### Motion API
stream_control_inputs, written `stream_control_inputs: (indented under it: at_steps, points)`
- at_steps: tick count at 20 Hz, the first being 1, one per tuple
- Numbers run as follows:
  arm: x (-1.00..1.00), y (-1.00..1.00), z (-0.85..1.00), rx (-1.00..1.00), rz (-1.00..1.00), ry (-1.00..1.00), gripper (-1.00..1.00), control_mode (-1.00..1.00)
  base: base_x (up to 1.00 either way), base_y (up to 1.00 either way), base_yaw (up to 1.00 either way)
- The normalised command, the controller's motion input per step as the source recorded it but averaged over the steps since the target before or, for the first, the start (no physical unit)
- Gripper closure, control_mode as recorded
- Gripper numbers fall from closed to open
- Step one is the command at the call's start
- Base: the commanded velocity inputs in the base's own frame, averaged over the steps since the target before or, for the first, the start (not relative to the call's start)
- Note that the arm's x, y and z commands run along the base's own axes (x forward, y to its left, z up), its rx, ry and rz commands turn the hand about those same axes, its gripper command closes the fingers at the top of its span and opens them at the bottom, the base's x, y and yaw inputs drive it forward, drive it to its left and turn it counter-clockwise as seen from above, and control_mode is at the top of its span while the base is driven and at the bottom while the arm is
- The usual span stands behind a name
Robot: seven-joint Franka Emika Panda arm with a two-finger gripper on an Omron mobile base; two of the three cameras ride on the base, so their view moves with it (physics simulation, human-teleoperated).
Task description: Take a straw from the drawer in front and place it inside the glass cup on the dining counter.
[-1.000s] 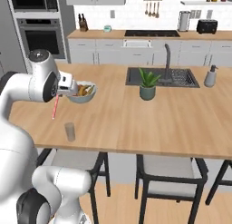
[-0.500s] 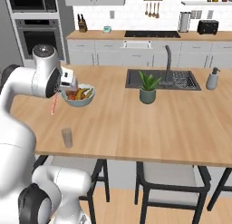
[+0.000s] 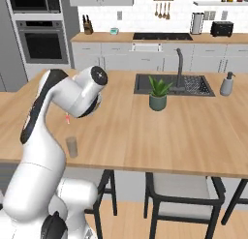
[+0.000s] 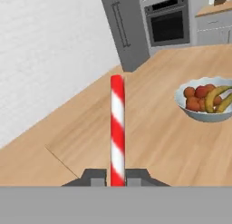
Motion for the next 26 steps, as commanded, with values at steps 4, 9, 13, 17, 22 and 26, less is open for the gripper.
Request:
stream_control_inputs:
  at_steps: [4,9,13,17,22,26]
  points:
    - [0.04,0.02,0.0,0.33,0.54,-0.04,1.0,-1.0,0.0,0.0,0.0]
    - [0.05,0.32,0.0,0.3,0.43,0.0,1.0,-1.0,0.0,0.0,0.0]
    - [-0.2,0.21,-0.08,0.25,0.31,-0.04,1.0,-1.0,0.0,0.0,0.0]
    - [-0.28,0.03,-0.24,0.12,0.21,-0.09,1.0,-1.0,0.0,0.0,0.0]
    - [0.0,0.0,-0.31,0.02,0.13,-0.04,1.0,-1.0,0.0,0.0,0.0]
    - [0.0,0.0,-0.33,0.02,0.12,0.0,1.0,-1.0,0.0,0.0,0.0]
